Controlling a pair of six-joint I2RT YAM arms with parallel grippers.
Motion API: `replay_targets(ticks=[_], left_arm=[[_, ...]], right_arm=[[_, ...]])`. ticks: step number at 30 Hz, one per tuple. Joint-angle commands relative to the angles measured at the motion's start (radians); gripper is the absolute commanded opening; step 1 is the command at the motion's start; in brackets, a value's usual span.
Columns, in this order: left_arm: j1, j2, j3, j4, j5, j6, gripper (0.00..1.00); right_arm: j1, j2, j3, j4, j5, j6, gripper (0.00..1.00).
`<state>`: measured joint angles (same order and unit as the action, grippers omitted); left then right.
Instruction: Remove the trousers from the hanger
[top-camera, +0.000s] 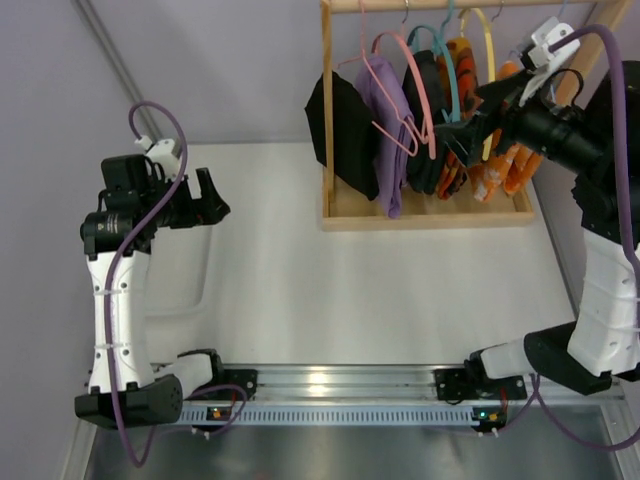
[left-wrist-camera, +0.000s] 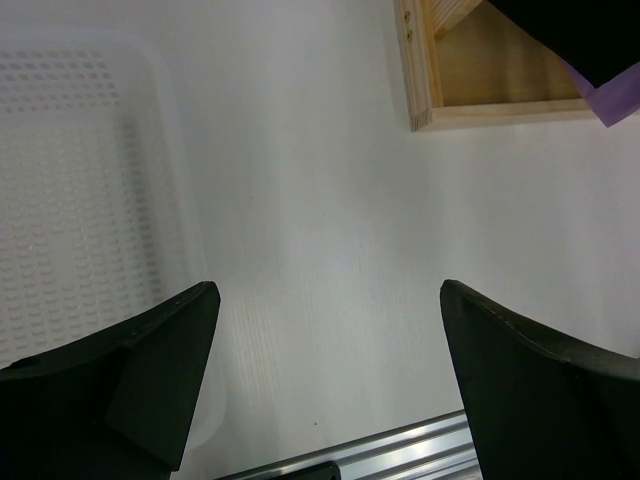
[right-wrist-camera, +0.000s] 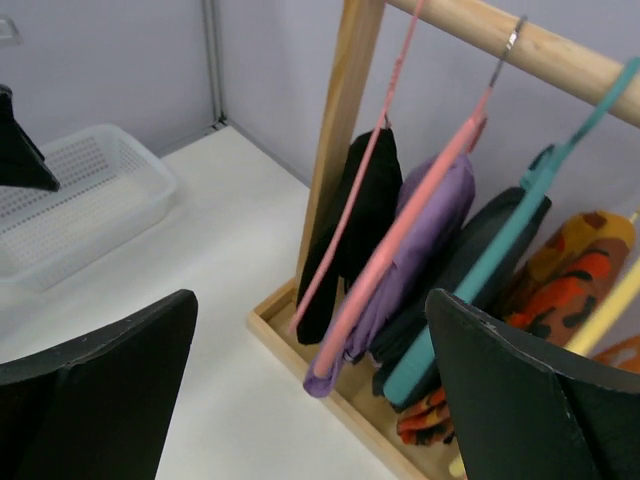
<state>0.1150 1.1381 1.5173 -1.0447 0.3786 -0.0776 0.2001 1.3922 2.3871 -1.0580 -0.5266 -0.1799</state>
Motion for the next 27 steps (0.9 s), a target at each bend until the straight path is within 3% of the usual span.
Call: replay_targets(ticks=[1, 11, 19, 27], left_arm=[[0.006, -0.031, -0.025, 0.051, 0.017, -0.007, 0.98], [0.006, -0.051, -0.071, 0.071, 0.011, -0.019, 0.98], [0.006, -0.09, -0.114, 0.087, 0.002, -0.027, 0.98], [0.006, -0.123, -0.141, 0.095, -0.003, -0.031, 0.99]], right_arm=[[0.174, 0.01, 0.021, 0.145, 0.186, -0.003, 1.0], [0.53, 0.163, 0.023, 0.374, 0.687, -0.099, 0.99], [0.548, 0.188, -0.155, 0.624, 0.807, -0.049, 0.76], [0.542, 0.286, -0.151, 0.707, 0.864, -0.087, 0.65]])
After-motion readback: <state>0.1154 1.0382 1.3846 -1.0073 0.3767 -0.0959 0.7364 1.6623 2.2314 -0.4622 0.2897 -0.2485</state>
